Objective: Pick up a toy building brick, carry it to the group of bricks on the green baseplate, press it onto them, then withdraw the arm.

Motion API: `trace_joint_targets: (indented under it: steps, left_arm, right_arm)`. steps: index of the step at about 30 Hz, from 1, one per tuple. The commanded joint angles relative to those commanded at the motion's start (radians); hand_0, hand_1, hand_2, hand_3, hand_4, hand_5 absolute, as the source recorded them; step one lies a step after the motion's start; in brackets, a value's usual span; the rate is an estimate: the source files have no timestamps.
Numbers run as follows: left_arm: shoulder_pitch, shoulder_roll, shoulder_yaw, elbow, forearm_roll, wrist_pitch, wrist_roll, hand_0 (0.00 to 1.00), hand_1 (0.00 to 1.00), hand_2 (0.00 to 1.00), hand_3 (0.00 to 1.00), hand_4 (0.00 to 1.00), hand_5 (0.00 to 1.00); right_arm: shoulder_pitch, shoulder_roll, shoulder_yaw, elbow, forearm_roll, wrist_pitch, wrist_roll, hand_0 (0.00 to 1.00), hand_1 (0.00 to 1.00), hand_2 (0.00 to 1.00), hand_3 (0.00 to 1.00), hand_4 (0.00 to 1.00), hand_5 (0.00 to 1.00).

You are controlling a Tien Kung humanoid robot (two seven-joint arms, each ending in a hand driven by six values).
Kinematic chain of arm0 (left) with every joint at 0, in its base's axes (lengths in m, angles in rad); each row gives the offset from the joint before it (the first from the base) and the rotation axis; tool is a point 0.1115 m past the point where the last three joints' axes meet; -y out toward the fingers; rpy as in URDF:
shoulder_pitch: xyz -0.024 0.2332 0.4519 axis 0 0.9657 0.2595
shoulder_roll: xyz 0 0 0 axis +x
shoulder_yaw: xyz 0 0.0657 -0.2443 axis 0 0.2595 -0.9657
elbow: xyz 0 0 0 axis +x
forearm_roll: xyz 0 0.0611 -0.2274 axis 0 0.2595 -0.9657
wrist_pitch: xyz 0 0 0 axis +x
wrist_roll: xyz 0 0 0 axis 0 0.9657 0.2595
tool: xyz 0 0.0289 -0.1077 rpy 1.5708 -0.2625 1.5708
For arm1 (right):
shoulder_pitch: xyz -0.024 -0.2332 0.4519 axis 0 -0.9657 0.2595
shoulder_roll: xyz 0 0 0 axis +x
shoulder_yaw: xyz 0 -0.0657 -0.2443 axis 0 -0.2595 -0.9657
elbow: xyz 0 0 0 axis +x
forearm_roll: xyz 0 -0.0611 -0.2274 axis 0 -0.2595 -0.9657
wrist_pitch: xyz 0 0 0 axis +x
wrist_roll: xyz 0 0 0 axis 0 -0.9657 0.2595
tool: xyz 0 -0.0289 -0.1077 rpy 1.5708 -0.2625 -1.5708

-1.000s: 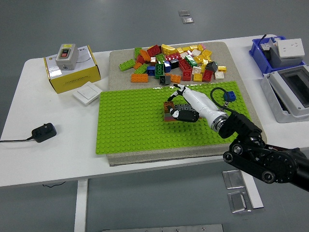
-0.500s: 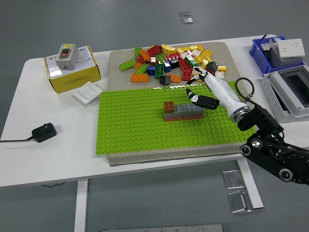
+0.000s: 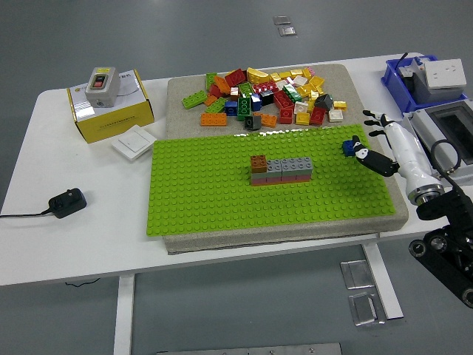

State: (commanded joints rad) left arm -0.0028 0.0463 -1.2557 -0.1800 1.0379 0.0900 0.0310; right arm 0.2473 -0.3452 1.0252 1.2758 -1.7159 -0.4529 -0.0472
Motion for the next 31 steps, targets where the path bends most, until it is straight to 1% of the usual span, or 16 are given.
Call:
trace_joint_targets:
  steps: [3,4,8,9,10,12,15,16,17,20,21,22,26,27,28,31]
  left_arm:
    - [0.001,0.004,0.005,0.0,-0.002,0.0,-0.002,0.66,0.661,0.579,0.59,0.171,0.67]
    - [0.001,0.006,0.007,0.0,-0.003,0.0,-0.003,0.66,0.662,0.579,0.59,0.171,0.67]
    - [0.001,0.009,0.019,0.0,-0.011,0.0,-0.007,0.66,0.662,0.579,0.59,0.171,0.67]
    - [0.001,0.01,0.021,0.0,-0.012,0.0,-0.008,0.66,0.662,0.579,0.59,0.171,0.67]
    - [0.001,0.011,0.024,0.0,-0.013,0.0,-0.008,0.66,0.661,0.581,0.592,0.171,0.667]
    - [0.003,0.014,0.026,0.0,-0.015,0.0,-0.008,0.66,0.661,0.581,0.592,0.171,0.667]
    - [0.006,0.017,0.026,0.0,-0.013,0.0,-0.006,0.66,0.661,0.581,0.592,0.171,0.667]
    - [0.007,0.018,0.026,0.0,-0.012,0.0,-0.005,0.66,0.661,0.58,0.591,0.171,0.666]
    - [0.008,0.019,0.025,0.0,-0.011,0.0,-0.004,0.66,0.661,0.58,0.591,0.171,0.666]
    - [0.008,0.022,0.027,0.0,-0.013,0.001,-0.004,0.66,0.661,0.58,0.591,0.171,0.666]
    - [0.008,0.022,0.027,0.0,-0.014,0.001,-0.004,0.66,0.661,0.58,0.591,0.171,0.666]
    - [0.007,0.022,0.028,0.0,-0.014,0.001,-0.004,0.66,0.661,0.581,0.591,0.171,0.665]
    - [0.005,0.022,0.031,0.0,-0.018,0.001,-0.005,0.66,0.661,0.581,0.591,0.171,0.665]
    - [0.005,0.022,0.031,0.0,-0.018,0.001,-0.005,0.66,0.661,0.581,0.591,0.171,0.665]
    - [0.005,0.022,0.031,0.0,-0.018,0.001,-0.005,0.66,0.661,0.583,0.591,0.171,0.663]
    - [0.007,0.02,0.029,0.0,-0.02,0.002,-0.004,0.66,0.661,0.583,0.591,0.171,0.663]
  right_arm:
    - [-0.049,0.003,0.06,-0.001,-0.001,-0.006,0.008,0.825,0.726,0.852,0.847,0.531,0.42]
    - [-0.062,0.009,0.081,-0.002,-0.004,-0.009,0.01,0.813,0.767,0.868,0.803,0.508,0.401]
    - [-0.083,0.031,0.143,-0.016,-0.026,-0.02,0.019,0.813,0.767,0.868,0.803,0.508,0.401]
    - [-0.083,0.037,0.153,-0.025,-0.034,-0.022,0.021,0.813,0.767,0.868,0.803,0.508,0.401]
    - [-0.081,0.043,0.163,-0.039,-0.045,-0.023,0.022,0.789,0.77,0.871,0.814,0.485,0.322]
    - [-0.074,0.053,0.178,-0.063,-0.065,-0.029,0.02,0.789,0.77,0.871,0.814,0.485,0.322]
    - [-0.048,0.062,0.182,-0.105,-0.12,-0.037,-0.012,0.789,0.77,0.871,0.814,0.485,0.322]
    - [-0.037,0.062,0.177,-0.119,-0.142,-0.036,-0.026,0.793,0.798,0.915,0.878,0.491,0.26]
    - [-0.027,0.061,0.169,-0.131,-0.16,-0.035,-0.038,0.793,0.798,0.915,0.878,0.491,0.26]
    - [0.019,0.042,0.121,-0.178,-0.221,-0.017,-0.084,0.793,0.798,0.915,0.878,0.491,0.26]
    - [0.025,0.038,0.114,-0.183,-0.228,-0.014,-0.09,0.793,0.798,0.915,0.878,0.491,0.26]
    - [0.046,0.025,0.091,-0.199,-0.249,-0.003,-0.109,0.8,0.853,0.952,0.983,0.518,0.303]
    - [0.101,-0.025,0.014,-0.221,-0.292,0.029,-0.162,0.8,0.853,0.952,0.983,0.518,0.303]
    - [0.111,-0.035,-0.005,-0.223,-0.297,0.034,-0.168,0.8,0.853,0.952,0.983,0.518,0.303]
    - [0.126,-0.048,-0.025,-0.226,-0.299,0.04,-0.174,0.8,0.877,0.968,0.998,0.516,0.312]
    - [0.178,-0.081,-0.1,-0.252,-0.301,0.058,-0.189,0.8,0.877,0.968,0.998,0.516,0.312]
